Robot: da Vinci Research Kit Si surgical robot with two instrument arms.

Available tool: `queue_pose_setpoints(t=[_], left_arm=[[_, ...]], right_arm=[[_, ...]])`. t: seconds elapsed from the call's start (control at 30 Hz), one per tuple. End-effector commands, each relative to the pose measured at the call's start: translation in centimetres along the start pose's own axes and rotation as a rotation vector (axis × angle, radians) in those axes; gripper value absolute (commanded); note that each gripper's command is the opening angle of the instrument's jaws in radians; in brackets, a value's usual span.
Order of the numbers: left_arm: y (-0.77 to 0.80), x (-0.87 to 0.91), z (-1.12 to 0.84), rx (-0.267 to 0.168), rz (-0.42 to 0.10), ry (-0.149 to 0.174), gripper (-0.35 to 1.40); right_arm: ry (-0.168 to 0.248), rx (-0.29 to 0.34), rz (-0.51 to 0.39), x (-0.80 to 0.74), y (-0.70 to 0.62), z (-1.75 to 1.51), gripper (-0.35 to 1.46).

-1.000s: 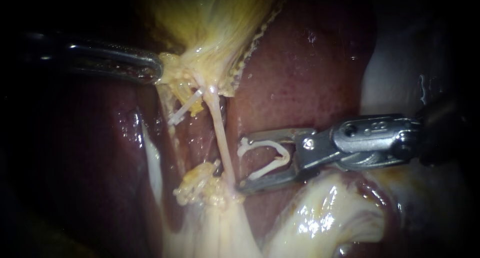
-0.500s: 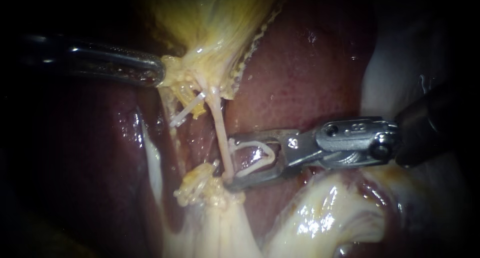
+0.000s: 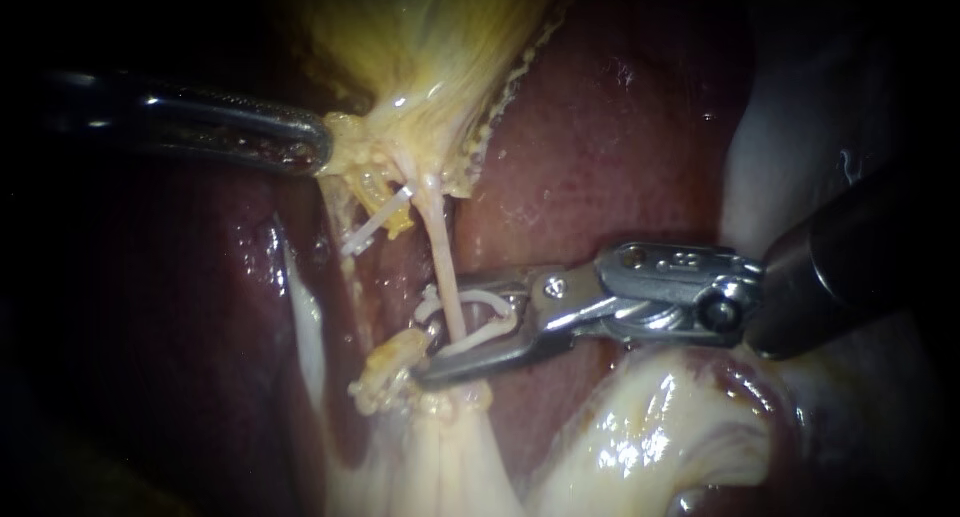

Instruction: Clipping first clip right tube

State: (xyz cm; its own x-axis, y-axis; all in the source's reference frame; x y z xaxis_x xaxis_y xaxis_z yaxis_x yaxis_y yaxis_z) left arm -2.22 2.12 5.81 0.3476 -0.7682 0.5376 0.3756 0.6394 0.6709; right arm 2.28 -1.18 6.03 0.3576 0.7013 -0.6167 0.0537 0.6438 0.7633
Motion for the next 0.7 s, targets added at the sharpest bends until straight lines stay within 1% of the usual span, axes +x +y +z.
queue_pose_setpoints(t=[0.03, 0.2, 0.47, 0.6, 0.7], left_arm=[[0.0, 0.0, 0.0, -0.001, 0.001, 0.0, -0.35], [0.0, 0.01, 0.01, -0.001, 0.001, 0.0, -0.35], [0.01, 0.01, 0.01, 0.002, 0.002, 0.001, -0.35], [0.01, 0.02, 0.01, 0.002, 0.002, 0.001, -0.35], [0.01, 0.02, 0.01, 0.002, 0.002, 0.001, -0.35]], right_arm=[[0.003, 0.01, 0.009, 0.0, -0.01, 0.0, 0.49], [0.014, 0.042, 0.011, 0.01, -0.06, 0.01, 0.49], [0.024, 0.115, 0.022, 0.03, -0.25, 0.05, 0.49], [0.009, 0.146, 0.017, 0.02, -0.33, 0.06, 0.49], [-0.003, 0.17, 0.014, 0.0, -0.35, 0.06, 0.49]])
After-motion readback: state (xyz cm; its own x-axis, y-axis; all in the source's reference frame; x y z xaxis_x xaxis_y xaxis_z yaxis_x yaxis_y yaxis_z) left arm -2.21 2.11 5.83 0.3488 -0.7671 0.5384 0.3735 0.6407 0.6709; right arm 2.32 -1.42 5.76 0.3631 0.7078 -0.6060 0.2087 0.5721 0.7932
